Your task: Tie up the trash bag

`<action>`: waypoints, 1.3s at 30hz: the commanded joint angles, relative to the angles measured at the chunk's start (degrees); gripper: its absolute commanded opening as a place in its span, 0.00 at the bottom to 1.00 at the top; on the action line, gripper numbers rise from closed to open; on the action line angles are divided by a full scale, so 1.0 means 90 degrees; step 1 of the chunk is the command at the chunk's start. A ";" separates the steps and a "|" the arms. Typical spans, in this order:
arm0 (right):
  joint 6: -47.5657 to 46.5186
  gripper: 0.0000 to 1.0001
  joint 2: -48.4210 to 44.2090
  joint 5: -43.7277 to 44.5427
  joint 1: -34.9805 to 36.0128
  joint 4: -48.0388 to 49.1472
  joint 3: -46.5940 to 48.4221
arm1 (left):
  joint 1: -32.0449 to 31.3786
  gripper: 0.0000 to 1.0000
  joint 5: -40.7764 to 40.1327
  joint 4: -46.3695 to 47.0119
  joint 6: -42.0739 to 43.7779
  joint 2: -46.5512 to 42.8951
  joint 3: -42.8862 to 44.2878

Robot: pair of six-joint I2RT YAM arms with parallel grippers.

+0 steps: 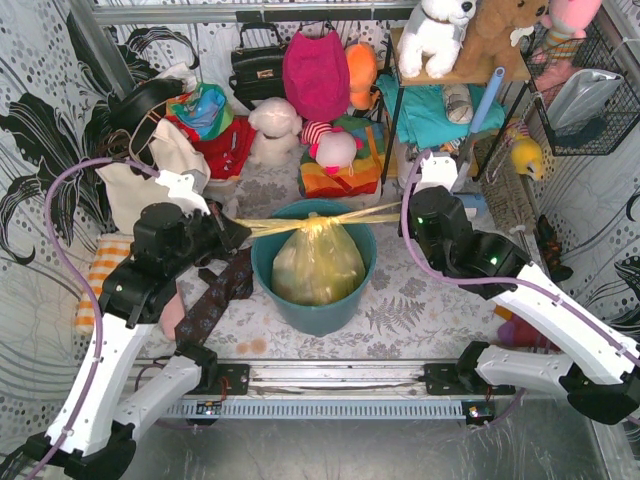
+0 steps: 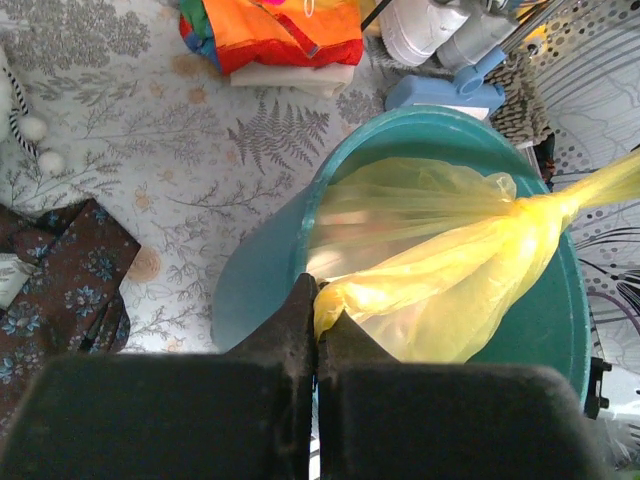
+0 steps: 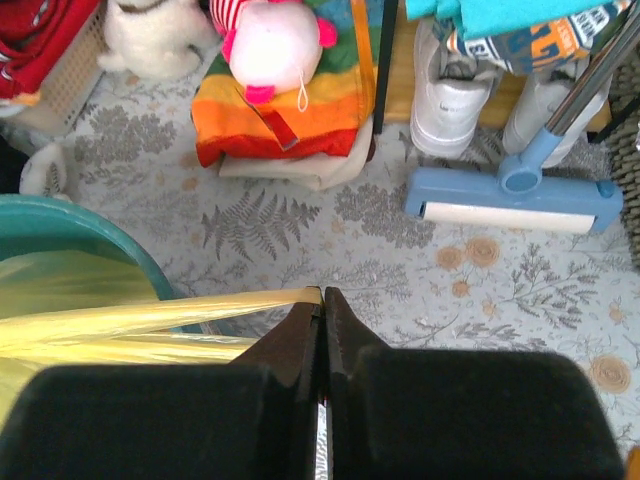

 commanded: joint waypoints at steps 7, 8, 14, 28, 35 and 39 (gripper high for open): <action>-0.0468 0.15 -0.0705 -0.0990 -0.0206 0.1152 -0.0445 | 0.0100 0.39 0.0360 0.0515 0.0246 -0.0218 0.0020; -0.0521 0.23 -0.0750 -0.1283 -0.0213 0.1360 -0.0466 | 0.0102 0.46 0.0557 0.0566 0.0241 -0.0210 0.0069; -0.0711 0.54 -0.0832 -0.2436 -0.0206 0.1875 -0.0055 | 0.0100 0.63 0.1072 0.0854 0.0163 -0.0174 0.0546; -0.1857 0.88 0.0237 -0.0634 -0.0212 0.0836 0.1706 | 0.0101 0.77 -0.1737 0.1199 0.0863 -0.0015 0.1511; -0.1647 0.97 0.0657 -0.1019 -0.1939 0.0469 0.1388 | 0.0100 0.92 -0.3463 0.1853 0.1263 -0.0007 0.0570; -0.1435 0.97 0.0361 -0.1506 -0.3114 0.0745 0.0417 | 0.0159 1.00 -0.3969 0.2265 0.1394 0.0078 -0.0213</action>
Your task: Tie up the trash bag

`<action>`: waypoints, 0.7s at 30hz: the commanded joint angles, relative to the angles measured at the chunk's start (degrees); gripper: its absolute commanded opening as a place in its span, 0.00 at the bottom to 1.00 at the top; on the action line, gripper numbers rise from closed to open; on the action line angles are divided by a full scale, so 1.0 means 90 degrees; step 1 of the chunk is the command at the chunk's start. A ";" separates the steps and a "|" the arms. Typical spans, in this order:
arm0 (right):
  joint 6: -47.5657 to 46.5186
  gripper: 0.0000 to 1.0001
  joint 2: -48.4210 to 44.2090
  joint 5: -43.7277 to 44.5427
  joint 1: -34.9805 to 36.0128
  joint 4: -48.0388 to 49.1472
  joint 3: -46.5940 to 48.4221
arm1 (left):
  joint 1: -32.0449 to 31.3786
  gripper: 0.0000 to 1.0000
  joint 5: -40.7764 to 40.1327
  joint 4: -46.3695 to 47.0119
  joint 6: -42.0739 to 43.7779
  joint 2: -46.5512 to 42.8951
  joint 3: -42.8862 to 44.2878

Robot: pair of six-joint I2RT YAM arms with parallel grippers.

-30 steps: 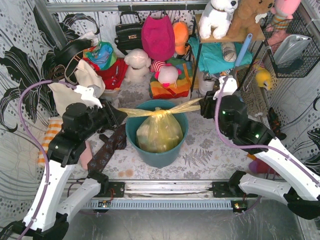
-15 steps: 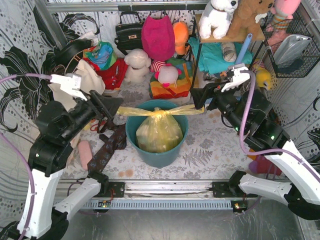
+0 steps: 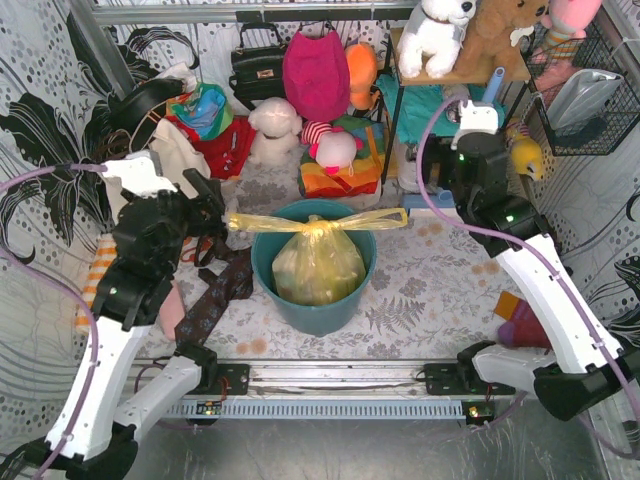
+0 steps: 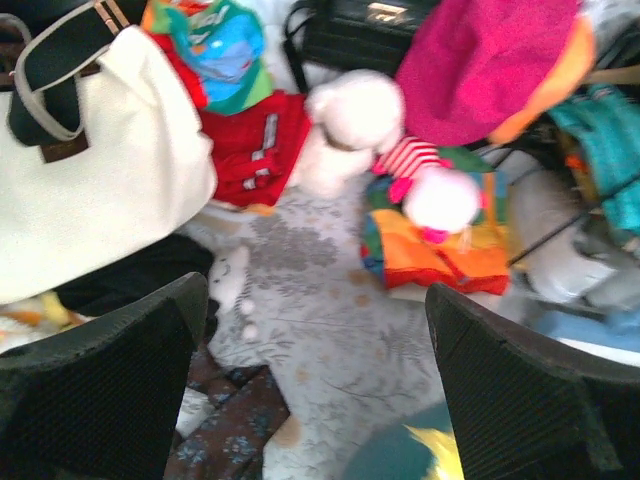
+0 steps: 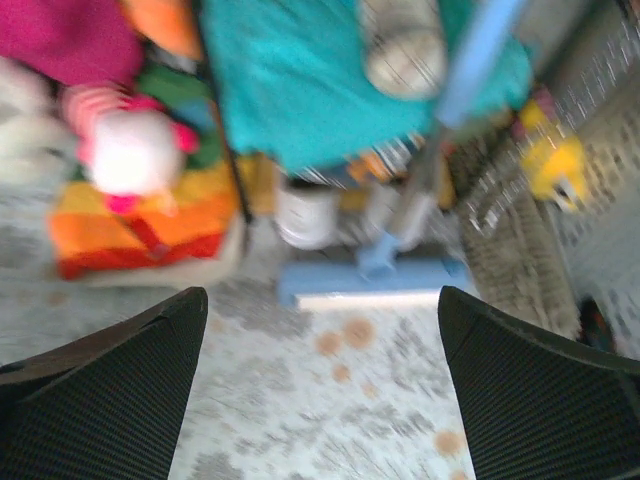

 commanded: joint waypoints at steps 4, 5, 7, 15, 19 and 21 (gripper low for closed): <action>0.0372 0.97 -0.0818 -0.0425 -0.1711 0.0467 -0.1902 | 0.0319 0.98 -0.1335 0.1163 0.0199 0.0091 -0.1495; 0.0421 0.97 -0.0949 -0.0483 -0.1924 0.0690 -0.2234 | 0.0441 0.98 -0.1293 0.1265 0.0102 0.0075 -0.1744; 0.0467 0.97 -0.1160 -0.0509 -0.2235 0.1074 -0.2966 | 0.0698 0.98 -0.1149 0.1515 -0.0138 0.0036 -0.2207; 0.0433 0.97 -0.1270 0.0092 -0.2508 0.2812 -0.5420 | 0.1097 0.98 -0.1942 0.3130 -0.0951 0.0303 -0.4356; 0.0339 0.97 -0.1167 0.0449 -0.2508 0.4221 -0.6682 | 0.1104 0.98 -0.2140 0.4369 -0.0849 0.0818 -0.5214; 0.0278 0.97 -0.1012 0.0515 -0.2508 0.5031 -0.7186 | 0.1099 0.98 -0.2088 0.5073 -0.0736 0.1189 -0.5579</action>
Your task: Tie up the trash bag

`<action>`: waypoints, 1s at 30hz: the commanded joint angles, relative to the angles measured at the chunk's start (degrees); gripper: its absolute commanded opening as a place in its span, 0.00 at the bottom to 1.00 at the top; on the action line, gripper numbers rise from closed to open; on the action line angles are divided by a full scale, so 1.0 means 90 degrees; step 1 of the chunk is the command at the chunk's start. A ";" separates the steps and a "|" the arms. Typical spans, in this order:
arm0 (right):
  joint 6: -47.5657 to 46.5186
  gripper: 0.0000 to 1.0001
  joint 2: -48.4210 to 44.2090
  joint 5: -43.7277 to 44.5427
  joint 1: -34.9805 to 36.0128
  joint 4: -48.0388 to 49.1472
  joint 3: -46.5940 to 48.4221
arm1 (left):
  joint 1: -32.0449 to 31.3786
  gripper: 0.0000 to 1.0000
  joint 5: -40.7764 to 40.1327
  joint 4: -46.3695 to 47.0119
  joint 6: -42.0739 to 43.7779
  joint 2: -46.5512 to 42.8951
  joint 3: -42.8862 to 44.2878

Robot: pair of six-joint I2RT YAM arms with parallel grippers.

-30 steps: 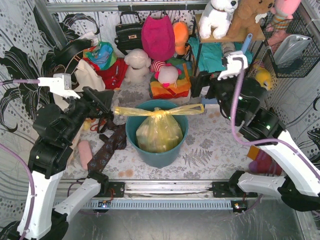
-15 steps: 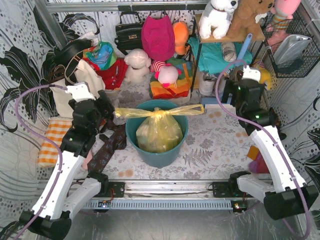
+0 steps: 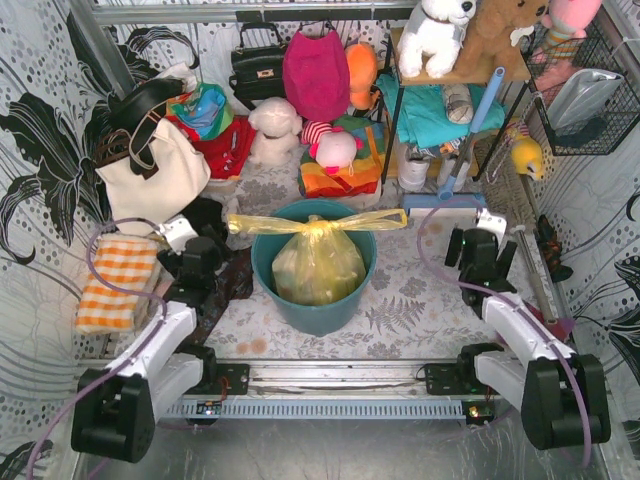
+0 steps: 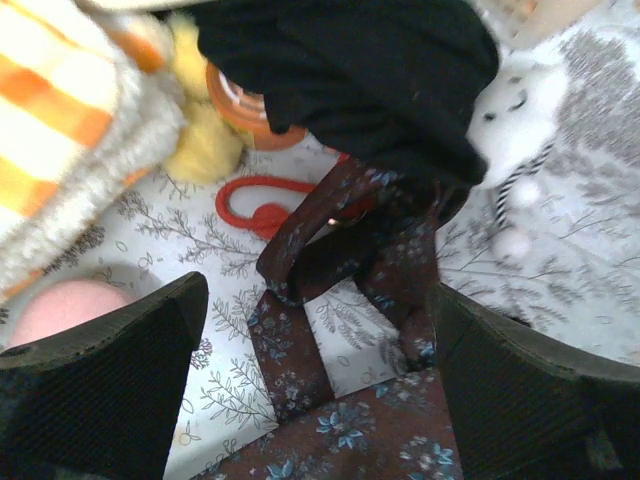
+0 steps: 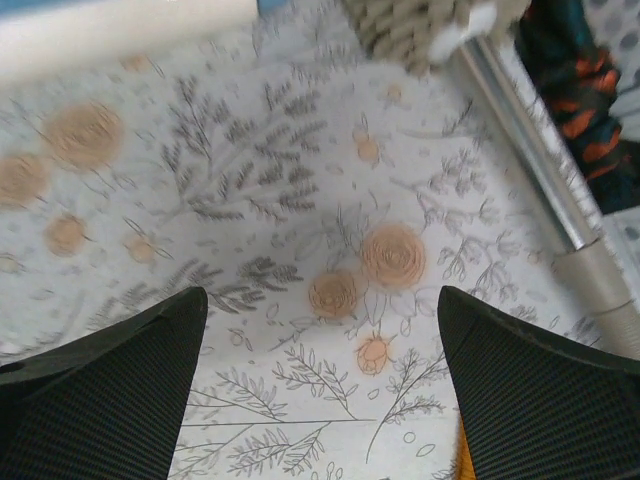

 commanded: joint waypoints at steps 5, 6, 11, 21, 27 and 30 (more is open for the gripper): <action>-0.0273 0.97 0.0827 0.0606 -0.0033 0.3508 -0.1375 | 0.0048 0.99 -0.0058 0.3804 0.0348 0.1152 -0.1140; -0.0283 0.97 0.0889 0.0525 -0.0033 0.3521 -0.1362 | 0.0035 0.99 0.0140 0.4146 0.0622 0.1288 -0.1167; -0.0591 0.97 0.1239 0.0146 -0.0033 0.4939 -0.1577 | 0.0037 0.98 0.0967 0.6083 0.1280 0.2084 -0.1267; -0.1337 0.97 0.2413 -0.0923 -0.0033 0.6532 -0.1333 | 0.0004 0.98 0.1339 0.7056 0.2072 0.3361 -0.0875; -0.1687 0.97 0.3117 -0.1291 -0.0033 0.7960 -0.1648 | 0.0112 0.98 0.1943 0.7777 0.2141 0.3411 -0.1247; -0.1633 0.97 0.3099 -0.1440 -0.0034 0.7633 -0.1518 | 0.0355 0.98 0.2446 0.8074 0.2090 0.3704 -0.1267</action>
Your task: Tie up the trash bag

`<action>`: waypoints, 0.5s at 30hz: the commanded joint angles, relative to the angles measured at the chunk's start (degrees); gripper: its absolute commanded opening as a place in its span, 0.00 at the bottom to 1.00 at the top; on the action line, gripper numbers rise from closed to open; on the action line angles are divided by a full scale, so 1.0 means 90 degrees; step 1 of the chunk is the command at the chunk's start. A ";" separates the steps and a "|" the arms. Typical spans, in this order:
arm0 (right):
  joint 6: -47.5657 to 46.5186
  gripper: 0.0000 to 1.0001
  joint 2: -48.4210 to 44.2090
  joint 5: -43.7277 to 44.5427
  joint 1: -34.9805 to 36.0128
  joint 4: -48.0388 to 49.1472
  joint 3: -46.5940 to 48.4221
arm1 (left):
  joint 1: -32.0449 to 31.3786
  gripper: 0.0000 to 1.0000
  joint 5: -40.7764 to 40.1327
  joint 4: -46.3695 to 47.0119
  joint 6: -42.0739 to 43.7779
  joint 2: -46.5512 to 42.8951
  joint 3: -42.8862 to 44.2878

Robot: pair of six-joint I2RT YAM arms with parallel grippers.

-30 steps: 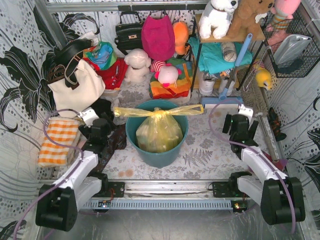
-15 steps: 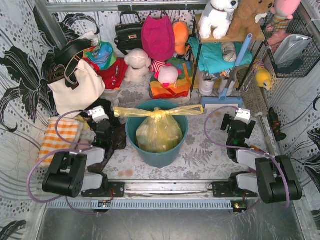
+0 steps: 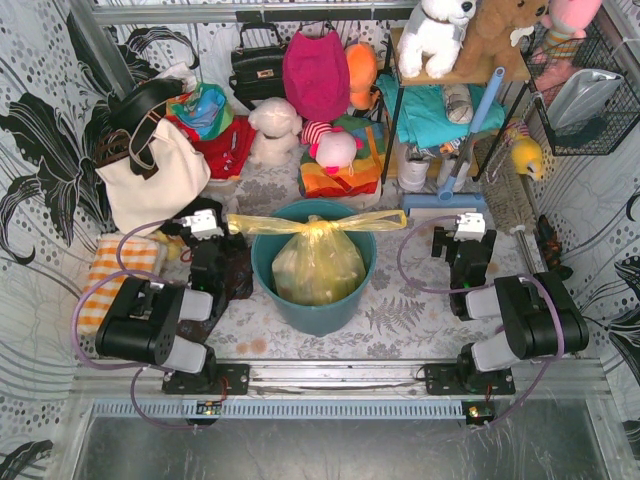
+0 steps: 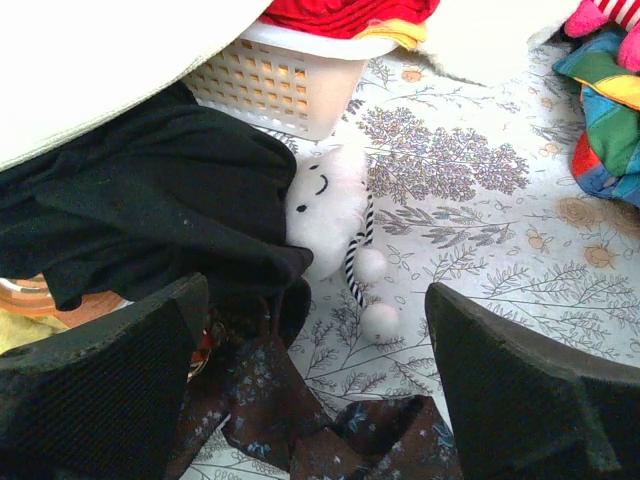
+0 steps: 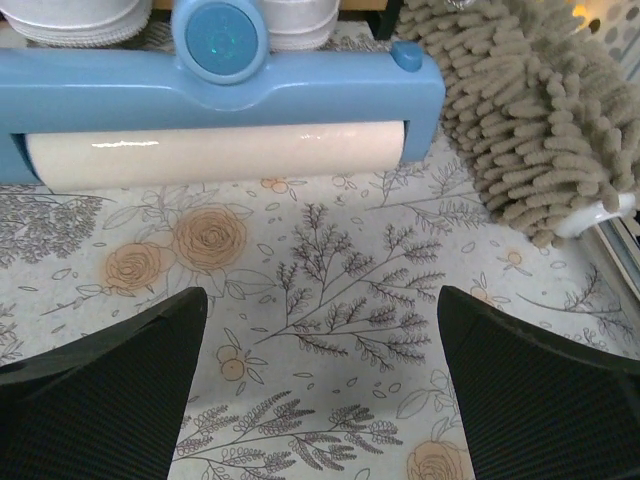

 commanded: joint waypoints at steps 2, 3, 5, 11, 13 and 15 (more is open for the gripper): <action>-0.0181 0.97 0.0026 -0.0395 -0.0038 0.0542 0.0056 | 0.0284 0.98 0.0688 0.0855 0.0080 0.0231 -0.0061; -0.0178 0.97 0.0045 -0.0399 -0.0038 0.0572 0.0043 | 0.0305 0.98 0.0744 0.0935 0.0095 0.0276 -0.0058; -0.0170 0.97 0.0029 -0.0411 -0.0048 0.0537 0.0052 | 0.0322 0.98 0.0768 0.0766 0.0052 0.0226 -0.0019; -0.0230 0.97 0.0022 -0.0705 -0.0074 0.0984 -0.0197 | 0.0334 0.98 0.0749 0.0905 0.0087 0.0253 -0.0069; -0.0227 0.97 0.0014 -0.0861 -0.0112 0.0965 -0.0195 | 0.0333 0.98 0.0743 0.0837 0.0061 0.0236 -0.0052; -0.0231 0.97 0.0012 -0.1040 -0.0157 0.1046 -0.0251 | 0.0338 0.98 0.0724 0.0826 0.0050 0.0244 -0.0040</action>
